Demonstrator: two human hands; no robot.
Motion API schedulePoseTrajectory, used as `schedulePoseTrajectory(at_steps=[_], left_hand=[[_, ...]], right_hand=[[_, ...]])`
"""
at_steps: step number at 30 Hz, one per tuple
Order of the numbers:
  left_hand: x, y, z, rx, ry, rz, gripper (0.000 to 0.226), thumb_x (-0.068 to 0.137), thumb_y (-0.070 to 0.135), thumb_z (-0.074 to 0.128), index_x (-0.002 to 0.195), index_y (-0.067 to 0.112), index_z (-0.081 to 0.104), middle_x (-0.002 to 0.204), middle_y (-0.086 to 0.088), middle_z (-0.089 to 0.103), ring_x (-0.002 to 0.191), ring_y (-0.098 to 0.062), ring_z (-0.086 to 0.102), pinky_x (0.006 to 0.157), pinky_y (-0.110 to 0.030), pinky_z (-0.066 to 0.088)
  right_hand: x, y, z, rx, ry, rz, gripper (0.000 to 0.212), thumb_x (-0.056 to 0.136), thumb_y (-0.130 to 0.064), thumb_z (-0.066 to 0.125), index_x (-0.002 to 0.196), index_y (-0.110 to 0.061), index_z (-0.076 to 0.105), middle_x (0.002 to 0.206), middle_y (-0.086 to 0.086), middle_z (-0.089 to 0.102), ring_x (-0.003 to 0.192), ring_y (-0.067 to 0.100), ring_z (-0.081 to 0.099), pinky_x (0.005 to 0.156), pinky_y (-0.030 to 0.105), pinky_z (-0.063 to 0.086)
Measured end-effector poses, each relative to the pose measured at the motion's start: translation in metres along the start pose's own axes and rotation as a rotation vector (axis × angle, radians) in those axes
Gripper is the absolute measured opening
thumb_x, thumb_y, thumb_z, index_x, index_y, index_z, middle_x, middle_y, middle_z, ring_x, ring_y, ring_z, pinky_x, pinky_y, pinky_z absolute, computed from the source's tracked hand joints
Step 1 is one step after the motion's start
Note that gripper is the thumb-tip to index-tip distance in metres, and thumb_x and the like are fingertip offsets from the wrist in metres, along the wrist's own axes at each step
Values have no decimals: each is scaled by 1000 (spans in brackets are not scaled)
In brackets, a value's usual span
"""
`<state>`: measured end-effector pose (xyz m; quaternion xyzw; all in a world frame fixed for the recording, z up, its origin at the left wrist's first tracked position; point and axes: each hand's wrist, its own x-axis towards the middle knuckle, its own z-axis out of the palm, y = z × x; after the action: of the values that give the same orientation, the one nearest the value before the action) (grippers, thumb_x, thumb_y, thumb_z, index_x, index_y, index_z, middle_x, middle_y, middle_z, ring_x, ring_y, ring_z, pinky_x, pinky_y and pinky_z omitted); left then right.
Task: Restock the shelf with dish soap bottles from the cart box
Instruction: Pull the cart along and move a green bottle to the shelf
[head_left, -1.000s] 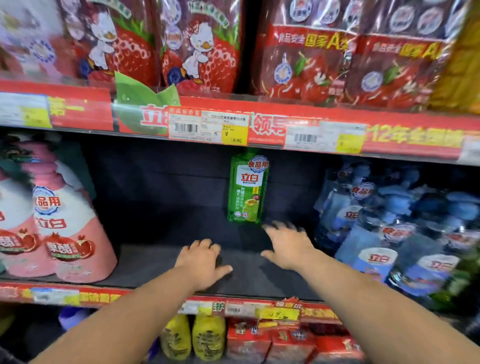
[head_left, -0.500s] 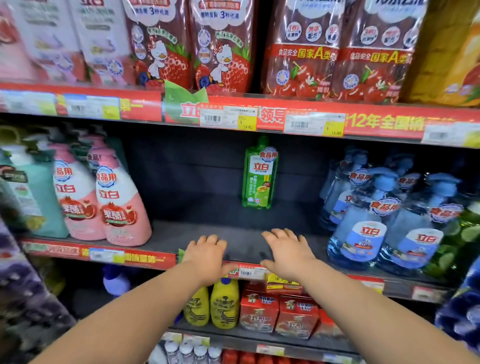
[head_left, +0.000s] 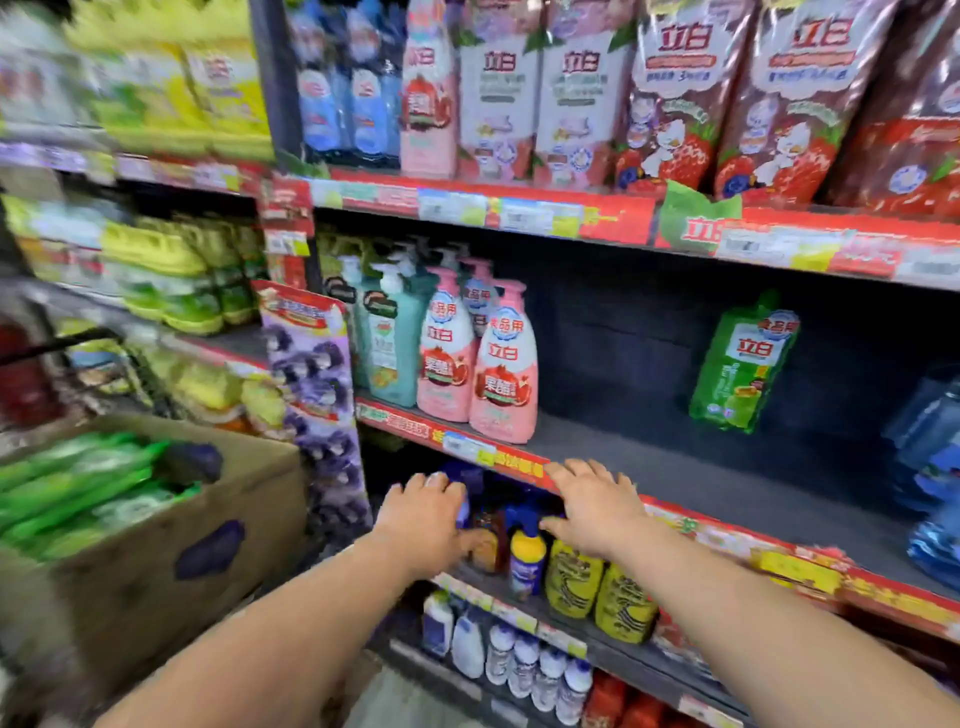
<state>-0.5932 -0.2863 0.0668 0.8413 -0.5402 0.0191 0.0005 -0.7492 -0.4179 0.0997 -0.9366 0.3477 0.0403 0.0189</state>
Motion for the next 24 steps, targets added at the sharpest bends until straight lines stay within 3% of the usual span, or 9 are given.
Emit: schedulePoseTrajectory(at_steps=[14, 24], left_hand=[[-234, -265, 4, 17, -35, -425, 70, 82, 69, 39, 133, 21, 38, 137, -8, 41, 128, -30, 37, 102, -45, 33], [-276, -359, 18, -54, -35, -624, 73, 82, 69, 41, 136, 21, 37, 142, -8, 38, 132, -29, 33, 107, -45, 30]], right_hand=[[-11, -346, 21, -14, -41, -503, 72, 86, -51, 53, 146, -25, 22, 153, 2, 26, 141, 27, 22, 112, 51, 22], [21, -462, 28, -88, -86, -675, 71, 87, -51, 51, 147, -26, 21, 154, 2, 24, 143, 28, 19, 112, 55, 20]])
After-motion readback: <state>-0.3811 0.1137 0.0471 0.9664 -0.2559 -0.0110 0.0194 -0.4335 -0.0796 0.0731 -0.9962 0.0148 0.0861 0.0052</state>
